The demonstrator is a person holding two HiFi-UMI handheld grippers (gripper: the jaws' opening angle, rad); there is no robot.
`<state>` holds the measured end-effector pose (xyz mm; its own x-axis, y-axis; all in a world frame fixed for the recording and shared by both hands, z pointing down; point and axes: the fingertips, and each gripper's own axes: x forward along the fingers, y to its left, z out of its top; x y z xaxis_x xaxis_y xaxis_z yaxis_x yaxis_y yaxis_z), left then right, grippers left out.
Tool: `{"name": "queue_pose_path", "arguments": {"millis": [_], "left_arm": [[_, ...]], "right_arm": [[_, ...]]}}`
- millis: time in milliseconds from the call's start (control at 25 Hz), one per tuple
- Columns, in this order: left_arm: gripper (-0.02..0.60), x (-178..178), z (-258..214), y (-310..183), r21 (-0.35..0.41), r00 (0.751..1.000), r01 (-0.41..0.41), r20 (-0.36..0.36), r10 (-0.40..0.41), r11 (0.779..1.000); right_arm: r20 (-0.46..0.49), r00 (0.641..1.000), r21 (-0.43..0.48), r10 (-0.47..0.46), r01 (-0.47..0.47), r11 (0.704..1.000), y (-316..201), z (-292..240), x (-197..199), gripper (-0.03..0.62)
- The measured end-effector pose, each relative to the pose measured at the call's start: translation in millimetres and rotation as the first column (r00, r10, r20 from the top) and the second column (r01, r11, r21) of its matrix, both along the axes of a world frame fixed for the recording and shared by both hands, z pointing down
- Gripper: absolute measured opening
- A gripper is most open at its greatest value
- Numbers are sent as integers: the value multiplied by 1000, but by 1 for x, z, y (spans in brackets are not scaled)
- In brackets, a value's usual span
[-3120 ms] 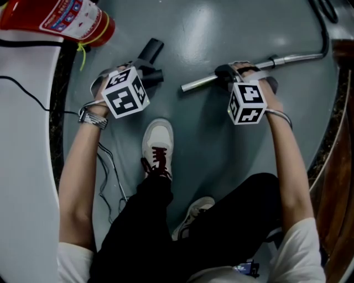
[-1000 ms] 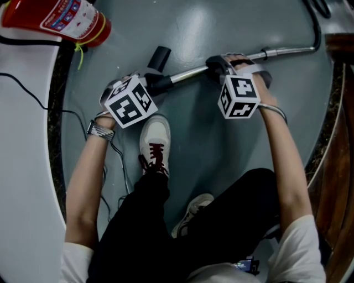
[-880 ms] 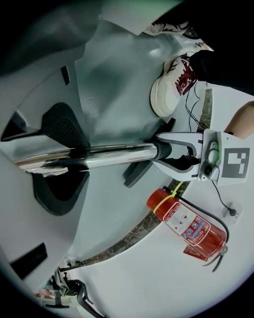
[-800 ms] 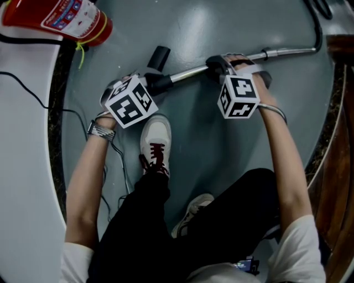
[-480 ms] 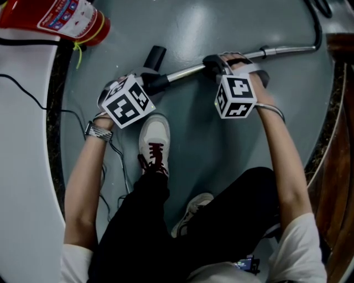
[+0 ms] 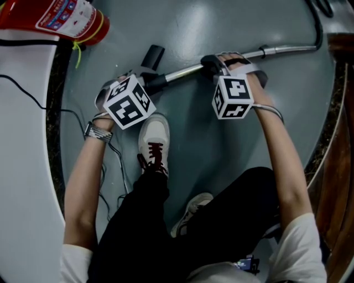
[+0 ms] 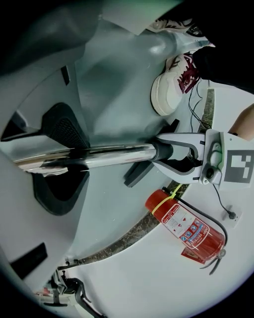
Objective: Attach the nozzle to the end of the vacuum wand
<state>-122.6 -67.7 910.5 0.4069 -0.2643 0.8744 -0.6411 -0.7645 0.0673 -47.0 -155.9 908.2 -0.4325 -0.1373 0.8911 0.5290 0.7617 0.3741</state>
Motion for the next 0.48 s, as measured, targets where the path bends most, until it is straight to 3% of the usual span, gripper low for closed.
{"name": "queue_pose_path", "arguments": {"millis": [480], "left_arm": [[181,-3,0,-4,4,998,28,59,-28,1000]], "right_arm": [[33,999,17,15,-15,1000,-4,-5,-4,155]]}}
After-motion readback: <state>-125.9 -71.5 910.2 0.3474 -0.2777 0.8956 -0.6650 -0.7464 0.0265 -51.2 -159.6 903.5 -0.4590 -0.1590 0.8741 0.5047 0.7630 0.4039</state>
